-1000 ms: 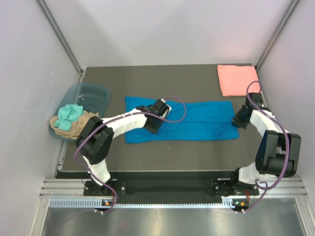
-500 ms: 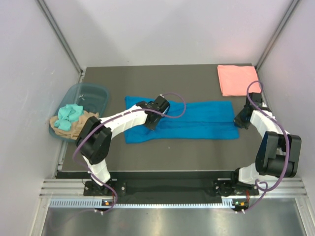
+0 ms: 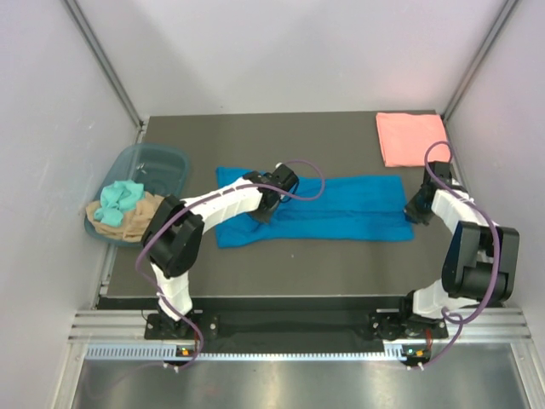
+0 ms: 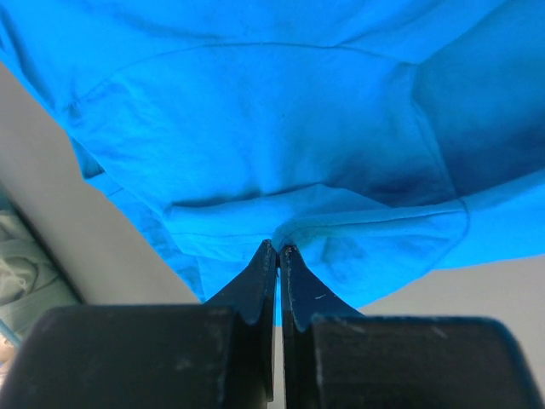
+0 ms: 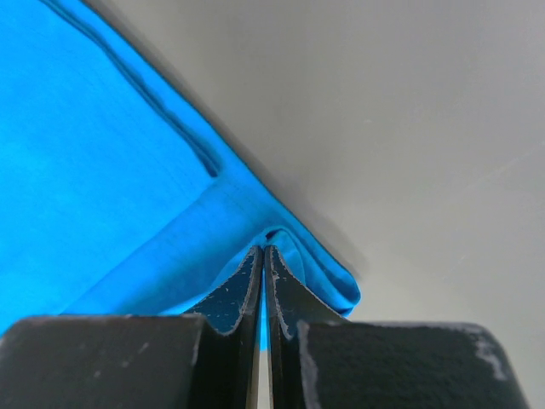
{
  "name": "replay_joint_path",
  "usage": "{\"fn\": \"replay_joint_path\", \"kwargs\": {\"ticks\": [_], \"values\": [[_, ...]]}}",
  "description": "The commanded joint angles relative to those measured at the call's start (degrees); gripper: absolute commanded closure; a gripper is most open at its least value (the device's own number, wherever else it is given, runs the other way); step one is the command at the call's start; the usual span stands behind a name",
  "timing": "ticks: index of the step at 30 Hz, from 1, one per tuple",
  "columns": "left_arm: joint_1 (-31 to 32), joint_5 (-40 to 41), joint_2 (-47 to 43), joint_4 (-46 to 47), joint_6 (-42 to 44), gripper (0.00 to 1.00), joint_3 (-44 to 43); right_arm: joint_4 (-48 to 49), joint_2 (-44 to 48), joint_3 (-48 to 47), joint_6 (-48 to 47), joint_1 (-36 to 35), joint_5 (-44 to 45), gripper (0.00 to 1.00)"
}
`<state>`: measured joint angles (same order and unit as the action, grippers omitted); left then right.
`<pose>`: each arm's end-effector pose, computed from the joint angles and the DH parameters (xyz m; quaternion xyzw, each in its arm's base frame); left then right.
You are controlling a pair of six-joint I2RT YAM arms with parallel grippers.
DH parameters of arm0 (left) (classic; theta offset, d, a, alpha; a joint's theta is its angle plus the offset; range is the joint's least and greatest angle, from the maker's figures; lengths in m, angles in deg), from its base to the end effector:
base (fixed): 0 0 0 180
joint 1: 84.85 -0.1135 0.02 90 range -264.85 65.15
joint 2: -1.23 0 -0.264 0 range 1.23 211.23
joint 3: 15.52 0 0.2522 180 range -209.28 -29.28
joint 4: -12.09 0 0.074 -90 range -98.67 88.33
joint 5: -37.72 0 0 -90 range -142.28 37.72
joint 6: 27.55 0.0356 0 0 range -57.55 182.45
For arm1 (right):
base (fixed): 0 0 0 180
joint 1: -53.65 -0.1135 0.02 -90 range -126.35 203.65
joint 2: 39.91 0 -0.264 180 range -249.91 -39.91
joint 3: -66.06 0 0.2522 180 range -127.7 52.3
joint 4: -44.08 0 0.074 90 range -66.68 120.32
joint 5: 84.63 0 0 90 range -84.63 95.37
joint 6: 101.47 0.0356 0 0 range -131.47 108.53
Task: Fold and stack the t-shirts
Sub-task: Fold the tshirt
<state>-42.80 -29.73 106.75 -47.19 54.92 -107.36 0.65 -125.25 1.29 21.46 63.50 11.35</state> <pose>0.2817 -0.2357 0.2060 0.2601 0.9348 0.1146 0.2130 0.2778 -0.0520 0.1897 0.3658 0.9017 -0.0049 0.2303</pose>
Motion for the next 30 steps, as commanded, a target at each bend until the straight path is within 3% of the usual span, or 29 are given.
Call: {"fn": "replay_joint_path", "kwargs": {"ticks": [1,30], "values": [[-0.47,3.55,1.62,-3.00,-0.29,1.00,-2.95,1.54,-1.06,-1.47,-0.93,-0.18,0.79,1.00],[-1.88,3.38,6.46,-7.57,0.41,1.00,-7.34,0.67,-5.71,-7.26,-0.41,-0.27,0.26,1.00]]}}
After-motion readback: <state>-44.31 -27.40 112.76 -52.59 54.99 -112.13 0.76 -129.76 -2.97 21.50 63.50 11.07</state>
